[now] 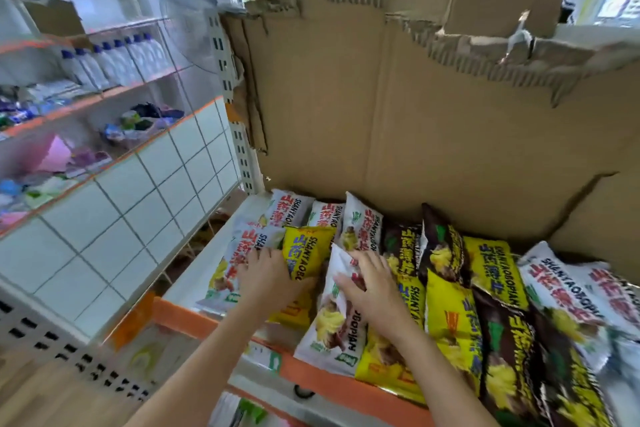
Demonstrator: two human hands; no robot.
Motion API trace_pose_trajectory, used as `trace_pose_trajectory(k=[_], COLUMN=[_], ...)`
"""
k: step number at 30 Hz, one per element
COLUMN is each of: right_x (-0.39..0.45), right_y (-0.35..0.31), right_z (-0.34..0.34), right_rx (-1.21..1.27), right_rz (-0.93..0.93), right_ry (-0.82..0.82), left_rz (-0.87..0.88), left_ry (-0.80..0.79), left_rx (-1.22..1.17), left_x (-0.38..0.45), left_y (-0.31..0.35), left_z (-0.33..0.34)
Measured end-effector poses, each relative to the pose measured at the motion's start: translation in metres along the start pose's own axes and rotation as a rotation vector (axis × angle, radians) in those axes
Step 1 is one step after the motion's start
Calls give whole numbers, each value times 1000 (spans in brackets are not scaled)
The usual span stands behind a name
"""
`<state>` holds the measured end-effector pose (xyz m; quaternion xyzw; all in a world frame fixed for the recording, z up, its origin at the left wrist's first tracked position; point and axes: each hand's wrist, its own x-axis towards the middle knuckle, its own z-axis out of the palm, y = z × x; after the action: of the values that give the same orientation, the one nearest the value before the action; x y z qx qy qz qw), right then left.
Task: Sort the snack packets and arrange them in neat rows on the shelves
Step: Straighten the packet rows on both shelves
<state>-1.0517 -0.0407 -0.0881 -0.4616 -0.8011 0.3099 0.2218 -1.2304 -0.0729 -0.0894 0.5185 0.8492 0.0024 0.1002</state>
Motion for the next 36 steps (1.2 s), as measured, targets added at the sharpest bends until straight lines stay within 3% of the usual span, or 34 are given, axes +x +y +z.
trace_pose_trajectory(k=[3,8,11,17,24,27,29,32,36], right_x=[2,1,17,56,15,-17,-38,-60,-83], right_y=[-2,-9,-34,-71,-40,-32,-32,-30,-19], right_z=[-3,-3,-9,-6,-20,-28,-32,-29,-38], right_rx=[61,-43,-35,10,-100,-15,181,347,411], right_rz=[44,54,-4,-144,7,99,199,309,380], right_ry=[6,-1,-8,93,83,88,56,58,337], left_rz=[22,-51,56,144,180,206,281,440,748], left_ry=[74,13,0,-65,-163,-128,-169,-361,-444], left_rx=[-336,-1260,-1494,-1457,-1375,-1273,-1217,-1234,-1172], left_x=[-2,-22,-33,-49,-44,-42,-43,-54,-63], left_y=[-11,-42,-65,-76,-44,-19,0,36,69], left_z=[-1,-27,-48,-65,-50,-43,-41,-43,-40])
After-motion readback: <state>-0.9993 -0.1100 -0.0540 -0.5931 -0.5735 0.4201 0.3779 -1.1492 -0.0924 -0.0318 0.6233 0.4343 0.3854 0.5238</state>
